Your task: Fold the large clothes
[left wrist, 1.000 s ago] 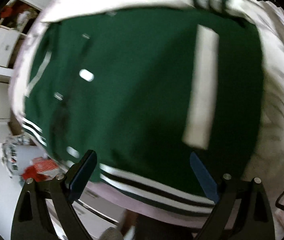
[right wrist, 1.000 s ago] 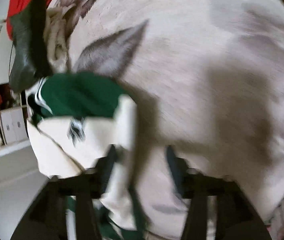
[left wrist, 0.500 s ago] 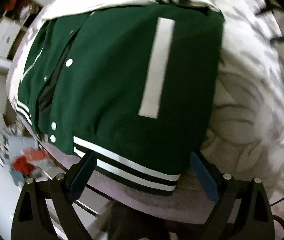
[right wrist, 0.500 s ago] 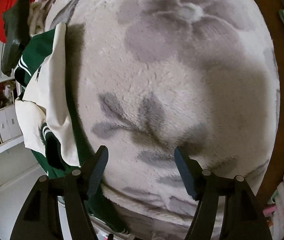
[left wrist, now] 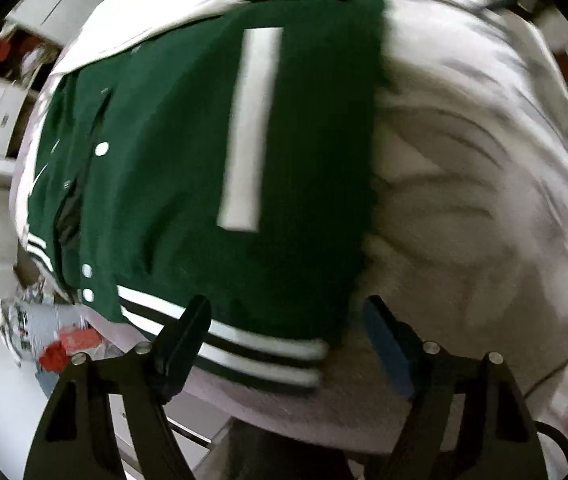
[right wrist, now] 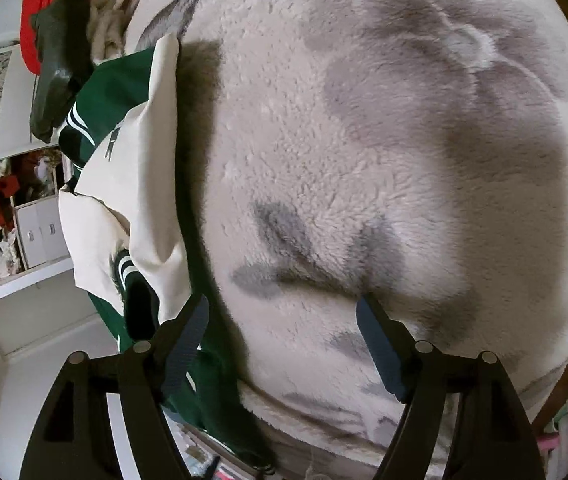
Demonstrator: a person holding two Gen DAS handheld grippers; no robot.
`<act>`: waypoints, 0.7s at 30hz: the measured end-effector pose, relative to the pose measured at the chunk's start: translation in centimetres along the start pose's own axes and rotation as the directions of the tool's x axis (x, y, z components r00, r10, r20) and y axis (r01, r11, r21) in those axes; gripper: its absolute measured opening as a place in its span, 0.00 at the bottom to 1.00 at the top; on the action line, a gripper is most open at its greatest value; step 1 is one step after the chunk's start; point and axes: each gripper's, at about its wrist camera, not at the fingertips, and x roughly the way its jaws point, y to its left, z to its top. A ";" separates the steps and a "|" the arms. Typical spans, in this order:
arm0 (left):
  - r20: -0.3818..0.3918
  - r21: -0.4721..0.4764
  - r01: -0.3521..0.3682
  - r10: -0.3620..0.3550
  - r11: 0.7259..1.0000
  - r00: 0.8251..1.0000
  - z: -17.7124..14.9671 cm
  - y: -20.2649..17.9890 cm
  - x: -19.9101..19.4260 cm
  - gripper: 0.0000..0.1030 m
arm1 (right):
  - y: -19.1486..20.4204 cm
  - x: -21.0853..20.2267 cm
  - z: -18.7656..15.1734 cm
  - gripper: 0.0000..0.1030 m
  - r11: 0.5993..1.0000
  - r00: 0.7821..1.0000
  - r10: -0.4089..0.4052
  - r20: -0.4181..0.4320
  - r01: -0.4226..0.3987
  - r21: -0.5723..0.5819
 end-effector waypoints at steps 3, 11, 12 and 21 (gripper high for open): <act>-0.023 0.040 -0.083 0.084 0.996 0.996 0.3 -0.9 1.6 0.75 | -0.2 0.2 -0.3 0.76 1.000 1.000 -0.006 -0.004 0.006 0.003; -0.027 -0.082 -0.123 0.122 0.989 0.992 3.1 3.1 4.4 0.78 | 0.3 1.0 -0.3 0.76 1.000 1.000 0.012 -0.012 -0.012 -0.018; -0.016 -0.082 -0.128 0.127 0.988 0.992 3.1 2.9 4.0 0.72 | 0.3 1.1 -0.2 0.76 0.999 0.999 0.032 -0.010 -0.032 -0.016; 0.081 -0.096 -0.090 0.098 0.991 0.992 1.5 4.7 -0.1 0.16 | 3.8 4.9 3.0 0.81 0.951 0.952 0.301 -0.065 -0.304 -0.057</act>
